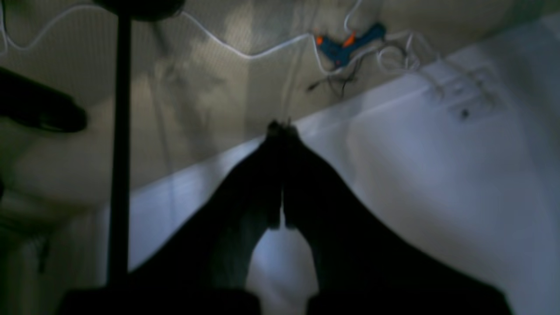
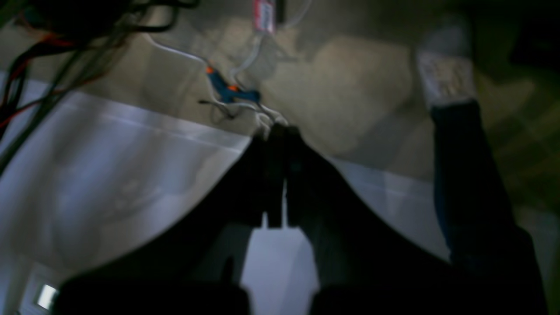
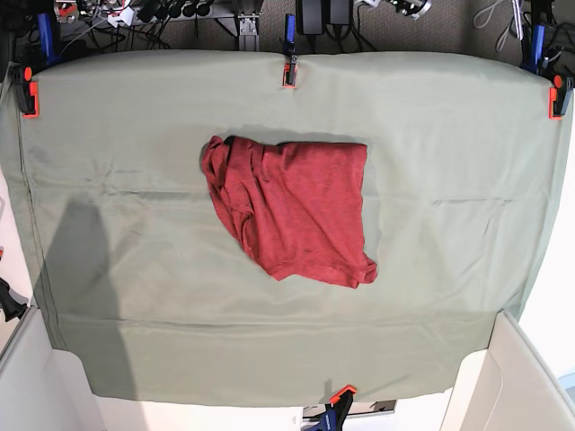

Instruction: Fold the T-shirt properly

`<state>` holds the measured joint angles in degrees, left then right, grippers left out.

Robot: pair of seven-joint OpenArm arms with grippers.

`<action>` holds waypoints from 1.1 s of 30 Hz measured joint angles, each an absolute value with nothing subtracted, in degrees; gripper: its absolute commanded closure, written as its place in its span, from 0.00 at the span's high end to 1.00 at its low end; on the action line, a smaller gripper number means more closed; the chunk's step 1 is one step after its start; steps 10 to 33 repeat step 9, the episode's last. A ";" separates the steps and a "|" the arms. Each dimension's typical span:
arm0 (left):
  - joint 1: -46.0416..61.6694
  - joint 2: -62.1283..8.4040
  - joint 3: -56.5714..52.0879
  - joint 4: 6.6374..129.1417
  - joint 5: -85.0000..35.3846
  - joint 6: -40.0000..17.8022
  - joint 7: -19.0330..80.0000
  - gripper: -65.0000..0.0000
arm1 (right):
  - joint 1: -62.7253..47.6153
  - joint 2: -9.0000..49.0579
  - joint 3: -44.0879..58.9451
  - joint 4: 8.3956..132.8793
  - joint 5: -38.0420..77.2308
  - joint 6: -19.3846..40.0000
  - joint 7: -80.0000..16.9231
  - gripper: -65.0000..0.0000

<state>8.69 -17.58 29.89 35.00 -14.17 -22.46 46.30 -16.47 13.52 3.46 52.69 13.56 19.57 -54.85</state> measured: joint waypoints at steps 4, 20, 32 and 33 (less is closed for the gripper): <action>6.66 -15.53 32.34 34.83 -14.59 -22.50 45.56 0.00 | -14.59 13.63 3.46 52.27 12.62 19.49 -57.17 0.00; 7.14 -15.22 32.29 34.46 -13.80 -20.16 44.03 0.00 | -13.47 13.47 3.46 52.27 12.69 19.49 -53.78 0.00; 7.14 -15.22 32.29 34.46 -13.80 -20.16 44.03 0.00 | -13.47 13.47 3.46 52.27 12.69 19.49 -53.78 0.00; 7.14 -15.22 32.29 34.46 -13.80 -20.16 44.03 0.00 | -13.47 13.47 3.46 52.27 12.69 19.49 -53.78 0.00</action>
